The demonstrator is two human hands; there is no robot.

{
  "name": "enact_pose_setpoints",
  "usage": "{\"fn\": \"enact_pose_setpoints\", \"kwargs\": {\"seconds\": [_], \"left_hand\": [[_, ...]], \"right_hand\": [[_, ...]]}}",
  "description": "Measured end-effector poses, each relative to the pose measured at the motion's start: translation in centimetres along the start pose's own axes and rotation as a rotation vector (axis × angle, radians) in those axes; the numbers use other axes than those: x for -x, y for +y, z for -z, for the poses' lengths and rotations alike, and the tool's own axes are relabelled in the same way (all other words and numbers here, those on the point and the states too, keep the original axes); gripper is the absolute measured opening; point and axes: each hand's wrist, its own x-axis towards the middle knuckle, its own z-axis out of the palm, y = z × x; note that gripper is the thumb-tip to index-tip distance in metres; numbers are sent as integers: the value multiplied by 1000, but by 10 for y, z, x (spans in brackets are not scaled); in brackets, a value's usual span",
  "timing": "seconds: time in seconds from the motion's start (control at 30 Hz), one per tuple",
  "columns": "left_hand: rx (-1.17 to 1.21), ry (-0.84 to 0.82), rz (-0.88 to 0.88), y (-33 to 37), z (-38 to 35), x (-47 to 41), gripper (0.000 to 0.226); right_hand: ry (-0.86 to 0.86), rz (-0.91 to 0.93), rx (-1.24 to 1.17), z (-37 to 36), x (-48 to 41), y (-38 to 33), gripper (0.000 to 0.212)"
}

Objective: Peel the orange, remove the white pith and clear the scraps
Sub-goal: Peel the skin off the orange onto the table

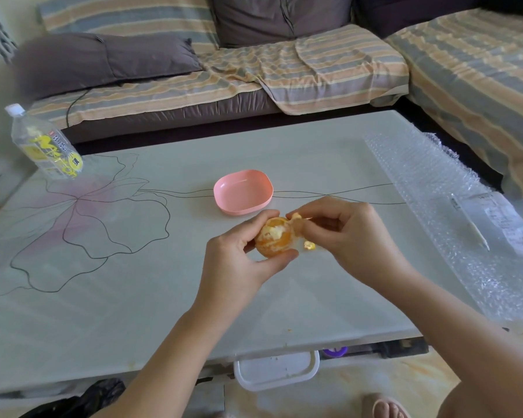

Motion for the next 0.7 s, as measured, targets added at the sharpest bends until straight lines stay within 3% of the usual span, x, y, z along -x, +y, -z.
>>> {"fn": "enact_pose_setpoints", "kwargs": {"seconds": [0.2, 0.4, 0.53, 0.7], "left_hand": [[-108, -13, -99, -5, -2, 2, 59], [-97, -49, -93, -8, -5, 2, 60], [-45, -73, -51, -4, -6, 2, 59], [67, -107, -2, -2, -1, 2, 56]], "right_hand": [[-70, 188, 316, 6, 3, 1, 17], [-17, 182, 499, 1, 4, 2, 23], [-19, 117, 417, 5, 0, 1, 17], [-44, -150, 54, 13, -3, -5, 18]]}}
